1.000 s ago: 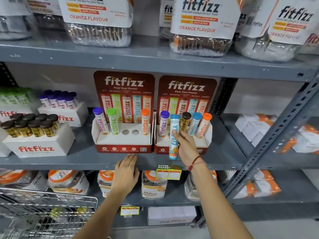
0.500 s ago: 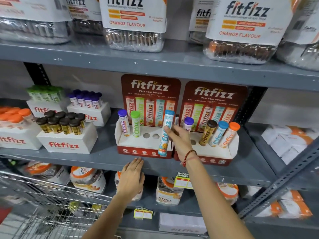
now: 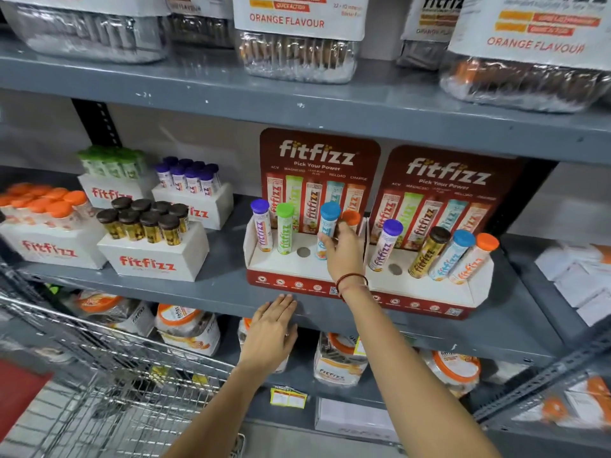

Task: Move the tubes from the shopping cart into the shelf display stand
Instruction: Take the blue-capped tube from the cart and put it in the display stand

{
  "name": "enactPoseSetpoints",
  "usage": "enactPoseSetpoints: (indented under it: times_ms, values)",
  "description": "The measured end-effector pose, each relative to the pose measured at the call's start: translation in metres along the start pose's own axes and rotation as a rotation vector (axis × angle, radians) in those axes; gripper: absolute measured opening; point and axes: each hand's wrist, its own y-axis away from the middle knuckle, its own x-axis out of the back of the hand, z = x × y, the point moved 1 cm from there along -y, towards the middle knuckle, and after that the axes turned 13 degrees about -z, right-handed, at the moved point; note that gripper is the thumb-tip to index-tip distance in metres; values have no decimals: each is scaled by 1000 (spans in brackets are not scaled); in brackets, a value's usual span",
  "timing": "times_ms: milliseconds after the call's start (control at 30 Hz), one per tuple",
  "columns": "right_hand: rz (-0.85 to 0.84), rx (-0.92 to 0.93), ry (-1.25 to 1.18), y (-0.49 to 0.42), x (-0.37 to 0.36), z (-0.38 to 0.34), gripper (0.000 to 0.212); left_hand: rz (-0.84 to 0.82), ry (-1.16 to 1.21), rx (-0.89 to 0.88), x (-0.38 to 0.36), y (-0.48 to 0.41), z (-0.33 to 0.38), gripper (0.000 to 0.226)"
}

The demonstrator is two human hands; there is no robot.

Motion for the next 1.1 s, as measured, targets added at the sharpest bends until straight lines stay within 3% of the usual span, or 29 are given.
enactPoseSetpoints:
  times_ms: [367,533,833,933,1033,1100]
  values:
    - [-14,-138,178,1,-17,0,23,-20,-50,-38,-4,1,-7,48]
    - [-39,-261,142,-6,-21,-3,30,-33,-51,-40,-5,2,-8,48]
    - [107,-245,180,-2,-22,-8,20,-72,-28,-79,0,3,-12,47]
    - [84,-261,158,2,-22,-11,21,-70,-14,-81,4,3,-11,46]
    - [41,-286,142,12,-23,-17,27,-29,33,-34,11,8,-13,43]
    - [105,-248,135,25,-23,-23,25,21,74,7,18,16,-17,41]
